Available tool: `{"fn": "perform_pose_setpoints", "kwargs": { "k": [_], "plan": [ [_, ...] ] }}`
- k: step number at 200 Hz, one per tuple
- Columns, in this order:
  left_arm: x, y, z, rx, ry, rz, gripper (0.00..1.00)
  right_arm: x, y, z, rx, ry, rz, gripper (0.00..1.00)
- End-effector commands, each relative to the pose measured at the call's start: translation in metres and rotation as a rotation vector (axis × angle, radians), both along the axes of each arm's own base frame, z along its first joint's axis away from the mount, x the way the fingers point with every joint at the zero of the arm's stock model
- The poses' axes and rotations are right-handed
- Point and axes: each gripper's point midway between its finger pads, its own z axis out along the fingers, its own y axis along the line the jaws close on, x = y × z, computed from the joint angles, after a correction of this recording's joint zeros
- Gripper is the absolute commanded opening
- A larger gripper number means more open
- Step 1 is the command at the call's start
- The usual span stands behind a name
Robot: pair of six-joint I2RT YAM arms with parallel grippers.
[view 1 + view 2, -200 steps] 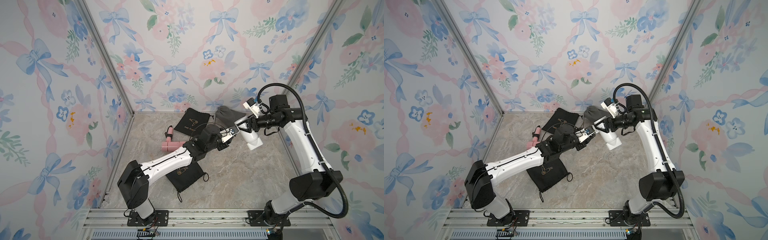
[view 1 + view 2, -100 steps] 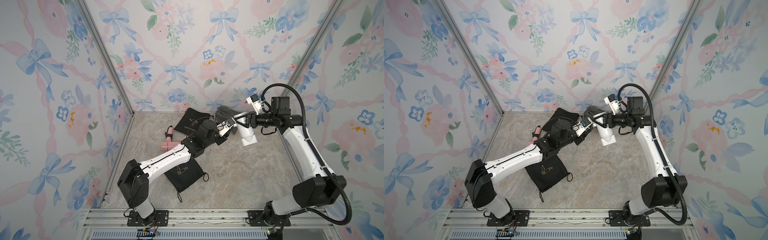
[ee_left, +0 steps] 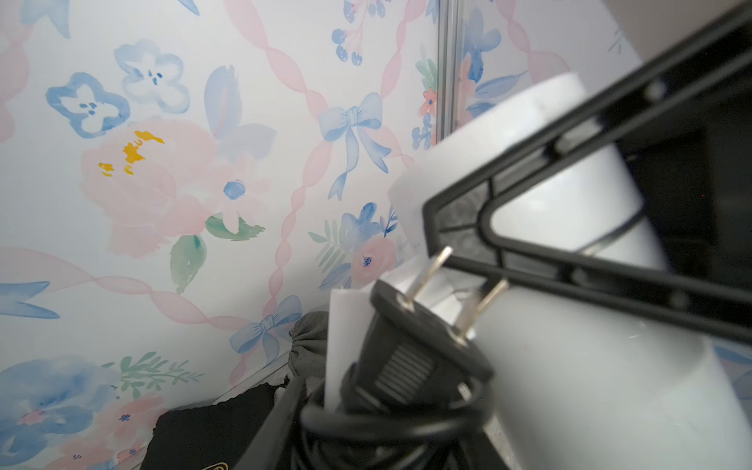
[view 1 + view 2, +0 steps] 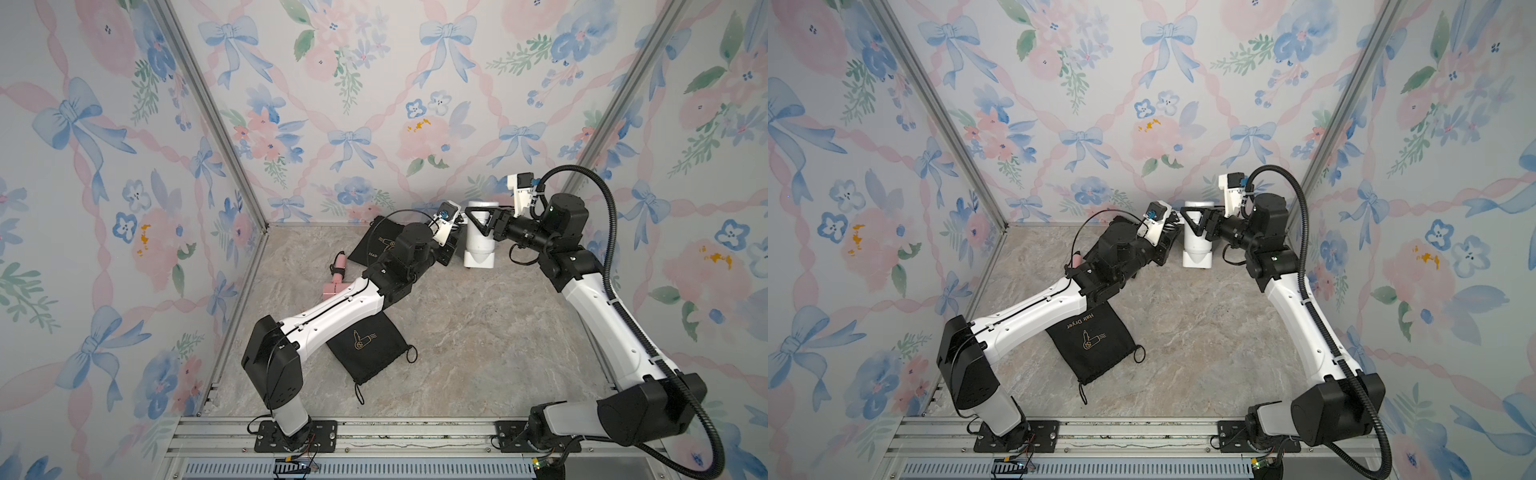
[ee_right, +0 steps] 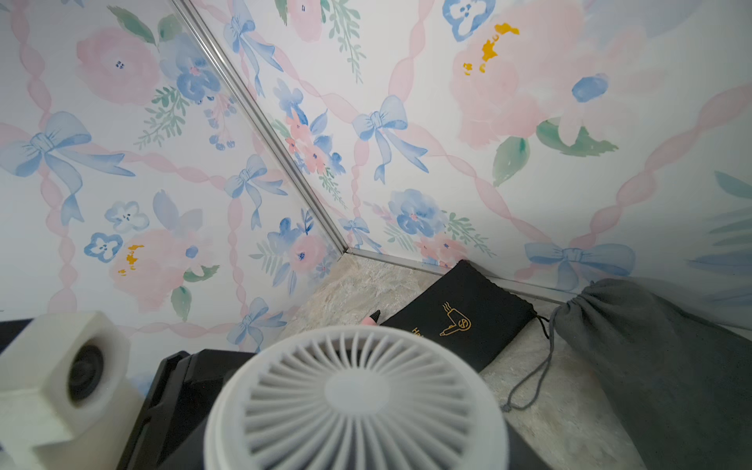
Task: Pack away hair dryers
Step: Fold the hair dryer.
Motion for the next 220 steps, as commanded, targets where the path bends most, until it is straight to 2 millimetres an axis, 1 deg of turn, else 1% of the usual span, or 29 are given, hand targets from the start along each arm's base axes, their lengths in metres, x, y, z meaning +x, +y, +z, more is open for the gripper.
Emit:
{"fn": "perform_pose_setpoints", "kwargs": {
  "k": [1,44,78,99,116,123,135,154,169,192,220],
  "plan": [
    [-0.029,-0.039,0.044,-0.239,-0.024,-0.135,0.37,-0.023,0.048,0.015,0.115,-0.042,0.138,0.31],
    [-0.039,-0.048,0.049,-0.264,-0.033,-0.155,0.37,-0.028,0.056,0.019,0.18,-0.099,0.129,0.31],
    [-0.045,-0.049,0.052,-0.306,-0.034,-0.166,0.37,-0.031,0.052,0.029,0.245,-0.15,0.089,0.32],
    [-0.046,-0.05,0.053,-0.309,-0.036,-0.17,0.38,-0.031,0.049,0.034,0.241,-0.173,0.071,0.32],
    [-0.047,-0.049,0.052,-0.301,-0.039,-0.171,0.4,-0.032,0.047,0.035,0.236,-0.169,0.06,0.33],
    [-0.048,-0.048,0.054,-0.3,-0.044,-0.172,0.41,-0.032,0.047,0.035,0.209,-0.189,0.054,0.33],
    [-0.049,-0.047,0.053,-0.283,-0.056,-0.172,0.47,-0.031,0.044,0.034,0.187,-0.194,0.039,0.33],
    [-0.053,-0.041,0.052,-0.237,-0.092,-0.166,0.63,-0.033,0.037,0.036,0.166,-0.208,0.022,0.32],
    [-0.058,-0.032,0.054,-0.2,-0.126,-0.164,0.71,-0.034,0.029,0.039,0.153,-0.224,0.006,0.32],
    [-0.064,-0.023,0.048,-0.136,-0.144,-0.169,0.76,-0.035,0.013,0.047,0.161,-0.245,-0.019,0.32],
    [-0.069,-0.01,0.037,-0.082,-0.139,-0.177,0.78,-0.033,-0.003,0.052,0.16,-0.26,-0.049,0.32]
  ]
}}
